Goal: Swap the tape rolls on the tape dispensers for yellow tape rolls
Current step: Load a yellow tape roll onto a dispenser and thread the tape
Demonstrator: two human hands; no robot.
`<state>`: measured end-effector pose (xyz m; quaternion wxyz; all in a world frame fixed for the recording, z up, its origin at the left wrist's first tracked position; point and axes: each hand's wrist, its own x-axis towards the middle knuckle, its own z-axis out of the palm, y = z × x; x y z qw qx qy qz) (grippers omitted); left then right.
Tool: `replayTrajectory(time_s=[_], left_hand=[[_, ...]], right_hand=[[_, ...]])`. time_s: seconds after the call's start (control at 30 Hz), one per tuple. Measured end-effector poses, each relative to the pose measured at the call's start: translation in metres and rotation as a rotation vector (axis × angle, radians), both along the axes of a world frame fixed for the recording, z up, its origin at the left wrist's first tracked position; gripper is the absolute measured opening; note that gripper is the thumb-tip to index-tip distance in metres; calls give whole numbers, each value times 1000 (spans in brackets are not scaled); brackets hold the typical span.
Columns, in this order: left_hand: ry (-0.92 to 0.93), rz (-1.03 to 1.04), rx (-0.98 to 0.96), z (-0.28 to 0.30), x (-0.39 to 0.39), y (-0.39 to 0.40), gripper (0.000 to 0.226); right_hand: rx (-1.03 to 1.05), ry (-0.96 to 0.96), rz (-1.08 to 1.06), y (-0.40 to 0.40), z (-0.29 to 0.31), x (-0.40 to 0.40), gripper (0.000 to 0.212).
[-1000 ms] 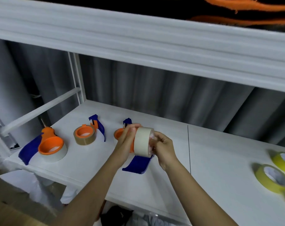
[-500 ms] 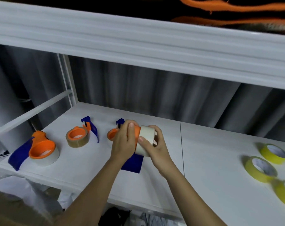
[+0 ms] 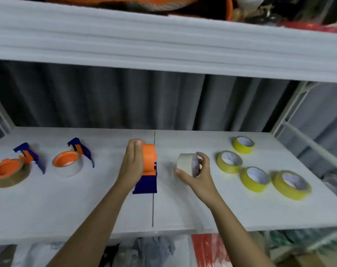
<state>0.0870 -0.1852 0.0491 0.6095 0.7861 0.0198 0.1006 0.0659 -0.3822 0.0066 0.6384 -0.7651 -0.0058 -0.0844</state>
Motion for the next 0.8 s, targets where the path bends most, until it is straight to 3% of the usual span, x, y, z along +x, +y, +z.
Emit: replayTrajectory(time_s=[0.13,0.37,0.63,0.8], left_hand=[[-45,-83,32,-2,-14,-95,39],[-60,-160,-41,-2,-35,-233,33],[-33,-245,-10,7,-23,-318,39],[-54,-275,88,9,9,-355,33]], right_hand=[[-59,7,-165,-96,-9,-27,85],[-137,47,-308,-243,-1,-56,87],[-74,126,-398,-330,15,-19,88],[-137,163,-413,-360,9,30,74]])
